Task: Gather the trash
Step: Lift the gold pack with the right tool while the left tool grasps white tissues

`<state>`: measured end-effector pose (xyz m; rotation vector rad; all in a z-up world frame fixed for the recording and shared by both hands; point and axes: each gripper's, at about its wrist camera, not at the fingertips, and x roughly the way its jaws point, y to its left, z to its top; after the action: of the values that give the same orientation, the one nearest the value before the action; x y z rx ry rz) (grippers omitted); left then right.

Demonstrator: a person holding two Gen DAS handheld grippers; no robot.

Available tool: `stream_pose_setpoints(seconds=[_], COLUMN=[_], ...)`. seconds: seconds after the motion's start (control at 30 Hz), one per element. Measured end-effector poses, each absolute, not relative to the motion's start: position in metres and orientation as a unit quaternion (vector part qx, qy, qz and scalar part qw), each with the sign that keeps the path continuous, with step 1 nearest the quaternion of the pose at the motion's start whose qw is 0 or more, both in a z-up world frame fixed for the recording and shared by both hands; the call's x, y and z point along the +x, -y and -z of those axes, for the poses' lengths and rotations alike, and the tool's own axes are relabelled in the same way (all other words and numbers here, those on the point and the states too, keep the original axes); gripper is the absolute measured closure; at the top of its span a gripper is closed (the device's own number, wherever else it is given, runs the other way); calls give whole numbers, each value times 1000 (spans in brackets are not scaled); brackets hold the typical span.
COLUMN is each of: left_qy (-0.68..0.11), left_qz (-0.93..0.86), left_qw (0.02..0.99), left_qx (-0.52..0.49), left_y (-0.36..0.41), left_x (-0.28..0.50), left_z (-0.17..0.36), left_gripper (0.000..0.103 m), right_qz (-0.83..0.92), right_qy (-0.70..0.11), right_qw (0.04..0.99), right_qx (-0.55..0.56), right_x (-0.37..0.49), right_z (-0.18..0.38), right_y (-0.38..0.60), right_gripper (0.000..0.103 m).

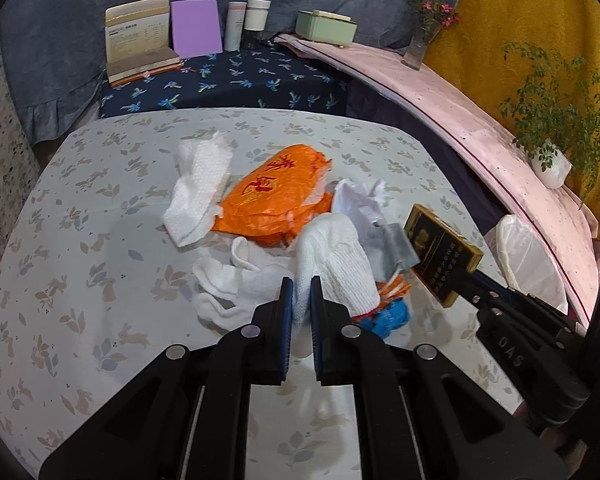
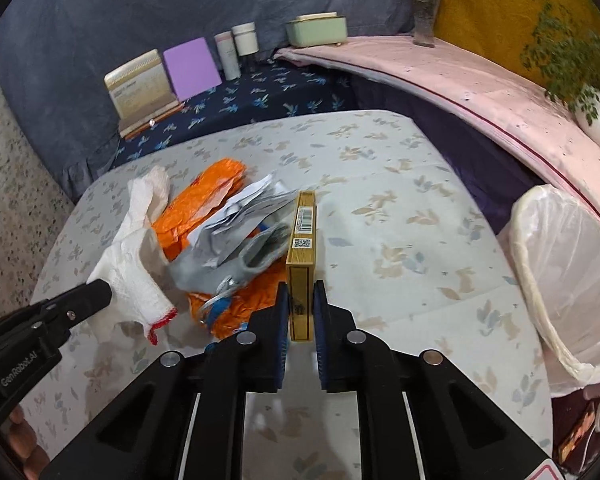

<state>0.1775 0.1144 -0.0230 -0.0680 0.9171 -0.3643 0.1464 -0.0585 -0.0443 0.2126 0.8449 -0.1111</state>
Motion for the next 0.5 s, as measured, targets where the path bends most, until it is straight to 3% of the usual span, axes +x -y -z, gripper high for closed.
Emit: stream_pose_setpoints(seconds=[0.5], left_qy=[-409], left_qz=[255], left_qw=[876], left_qx=[0], left_y=[-5], left_x=[154], left_z=[-15], left_gripper=[95], right_qz=[108], right_qy=[-349], right_qw=[921], right_qx=[135], right_x=[97], right_z=[-4], right_y=[140], right_gripper=[92])
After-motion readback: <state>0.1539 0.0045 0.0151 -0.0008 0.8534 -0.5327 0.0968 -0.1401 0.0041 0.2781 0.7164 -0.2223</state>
